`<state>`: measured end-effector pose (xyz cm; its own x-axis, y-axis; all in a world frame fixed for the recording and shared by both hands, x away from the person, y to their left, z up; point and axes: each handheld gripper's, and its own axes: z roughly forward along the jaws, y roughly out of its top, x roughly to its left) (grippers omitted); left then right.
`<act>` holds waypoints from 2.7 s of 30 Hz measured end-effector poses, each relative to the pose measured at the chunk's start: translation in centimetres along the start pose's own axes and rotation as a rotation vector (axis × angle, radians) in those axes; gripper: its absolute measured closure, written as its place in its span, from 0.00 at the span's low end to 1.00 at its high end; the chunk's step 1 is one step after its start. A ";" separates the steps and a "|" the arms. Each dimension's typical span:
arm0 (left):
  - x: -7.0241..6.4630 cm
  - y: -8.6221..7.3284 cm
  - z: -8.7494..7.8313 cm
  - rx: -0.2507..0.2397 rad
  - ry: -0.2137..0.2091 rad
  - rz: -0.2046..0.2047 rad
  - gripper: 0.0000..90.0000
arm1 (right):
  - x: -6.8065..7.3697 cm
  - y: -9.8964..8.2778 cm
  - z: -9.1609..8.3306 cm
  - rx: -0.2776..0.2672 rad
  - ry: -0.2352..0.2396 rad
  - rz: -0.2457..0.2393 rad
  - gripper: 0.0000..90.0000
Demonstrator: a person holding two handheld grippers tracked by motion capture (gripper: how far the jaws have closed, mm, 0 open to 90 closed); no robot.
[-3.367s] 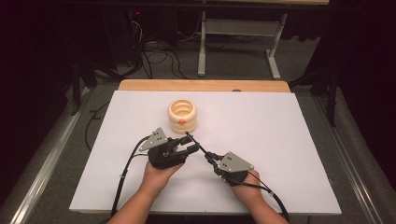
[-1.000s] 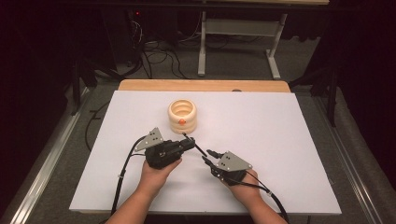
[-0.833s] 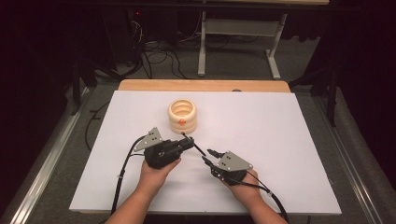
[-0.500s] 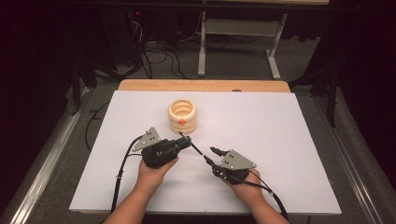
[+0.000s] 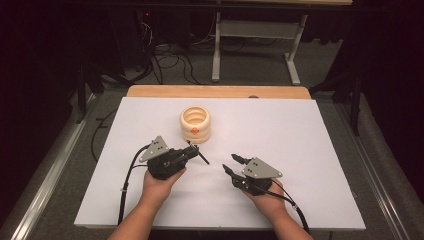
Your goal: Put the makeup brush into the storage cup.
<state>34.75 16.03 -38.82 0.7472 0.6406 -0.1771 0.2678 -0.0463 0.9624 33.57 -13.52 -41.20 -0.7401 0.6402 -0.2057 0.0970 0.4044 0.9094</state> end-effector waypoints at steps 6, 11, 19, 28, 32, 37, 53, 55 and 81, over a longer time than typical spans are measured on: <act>0.3 0.0 -0.4 0.003 0.030 0.004 0.93 | -0.7 -0.1 -0.3 -0.002 -0.002 0.025 0.58; 0.5 0.0 -0.7 0.019 0.058 0.020 0.93 | -1.3 -0.2 -0.7 -0.002 -0.006 0.050 0.55; 1.0 0.0 -1.3 0.032 0.095 0.036 0.93 | -2.3 -0.4 -1.5 -0.008 -0.019 0.080 0.52; 1.5 0.0 -2.1 0.041 0.137 0.042 0.93 | -3.4 -0.8 -2.1 -0.007 -0.047 0.104 0.43; 1.7 -0.1 -2.4 0.044 0.149 0.042 0.93 | -3.8 -1.0 -2.4 0.000 -0.057 0.121 0.37; 1.9 0.0 -2.7 0.038 0.162 0.037 0.93 | -4.3 -1.3 -2.7 0.006 -0.070 0.120 0.32; 2.3 0.2 -3.5 0.046 0.201 0.049 0.93 | -5.4 -2.3 -4.1 0.015 -0.107 0.159 0.17; 2.4 0.3 -3.6 0.047 0.208 0.050 0.93 | -5.5 -2.3 -4.2 0.015 -0.115 0.166 0.14; 2.1 1.6 -4.3 0.005 0.249 0.068 0.93 | -5.6 -2.6 -4.1 0.016 -0.105 0.189 0.01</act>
<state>34.11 20.62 -36.73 0.5910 0.8048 -0.0548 0.2256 -0.0997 0.9691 34.77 -20.81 -40.95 -0.6342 0.7701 -0.0696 0.2384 0.2804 0.9298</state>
